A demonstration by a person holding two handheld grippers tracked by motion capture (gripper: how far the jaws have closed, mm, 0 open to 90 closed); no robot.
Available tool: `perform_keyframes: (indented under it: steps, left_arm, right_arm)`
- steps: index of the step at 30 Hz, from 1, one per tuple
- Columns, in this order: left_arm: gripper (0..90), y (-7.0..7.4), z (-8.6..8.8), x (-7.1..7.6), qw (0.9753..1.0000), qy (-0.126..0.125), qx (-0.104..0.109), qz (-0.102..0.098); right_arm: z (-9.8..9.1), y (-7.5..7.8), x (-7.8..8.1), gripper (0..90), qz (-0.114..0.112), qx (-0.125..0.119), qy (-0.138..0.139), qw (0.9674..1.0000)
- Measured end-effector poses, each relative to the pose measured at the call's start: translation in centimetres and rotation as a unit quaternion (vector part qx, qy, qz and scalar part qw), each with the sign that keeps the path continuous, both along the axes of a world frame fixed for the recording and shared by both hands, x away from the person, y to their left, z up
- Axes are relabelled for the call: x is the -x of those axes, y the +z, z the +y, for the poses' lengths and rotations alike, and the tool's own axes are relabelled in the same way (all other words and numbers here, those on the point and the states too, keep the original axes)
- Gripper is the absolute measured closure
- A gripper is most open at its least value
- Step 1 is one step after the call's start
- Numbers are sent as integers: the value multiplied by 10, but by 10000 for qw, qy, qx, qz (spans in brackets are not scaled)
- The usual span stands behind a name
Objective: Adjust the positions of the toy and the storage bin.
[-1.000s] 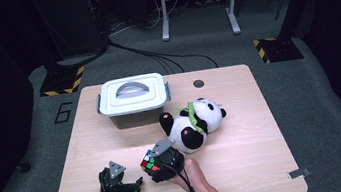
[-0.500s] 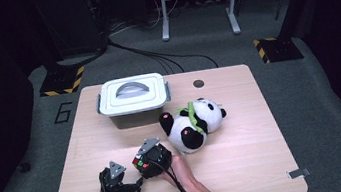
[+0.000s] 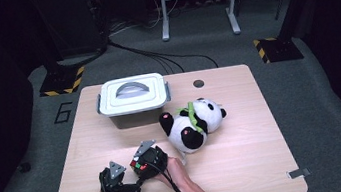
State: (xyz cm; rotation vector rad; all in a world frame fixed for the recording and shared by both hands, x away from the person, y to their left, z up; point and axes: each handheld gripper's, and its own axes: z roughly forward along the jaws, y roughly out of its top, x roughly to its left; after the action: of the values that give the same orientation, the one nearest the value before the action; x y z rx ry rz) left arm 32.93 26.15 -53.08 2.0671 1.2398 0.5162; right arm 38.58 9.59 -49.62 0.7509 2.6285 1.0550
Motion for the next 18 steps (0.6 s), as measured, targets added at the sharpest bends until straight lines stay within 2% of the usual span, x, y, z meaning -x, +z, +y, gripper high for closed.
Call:
perform_keyframes:
  steps: [1, 2, 3, 5, 9, 10, 12, 18]
  left_arm:
    - [0, 0, 0, 0, 10000, 6, 7, -4]
    - [0, 0, 0, 0, 10000, 7, 2, -11]
    - [0, 0, 0, 0, 10000, 31, 24, -22]
    - [0, 0, 0, 0, 10000, 16, 6, -16]
    - [0, 0, 0, 0, 10000, -5, -20, -5]
    - [0, 0, 0, 0, 10000, -10, -29, -7]
    - [0, 0, 1, 0, 10000, -17, -36, -7]
    - [0, 0, 0, 0, 10000, 10, 5, -5]
  right_arm:
    - [0, 0, 0, 269, 0, 0, 0, 10000]
    - [1, 5, 2, 215, -12, -79, -28, 10000]
    - [1, 5, 2, 215, -12, -79, -28, 10000]
    - [-3, 14, 5, 139, -169, -142, 48, 9997]
    - [-13, 23, 12, 99, -147, -305, 36, 9994]
    - [-21, 26, 16, 71, -41, -384, 51, 9992]
    - [-30, 29, 18, 50, 9, -443, 87, 9990]
    - [-56, 36, 36, 26, -46, -470, 157, 9988]
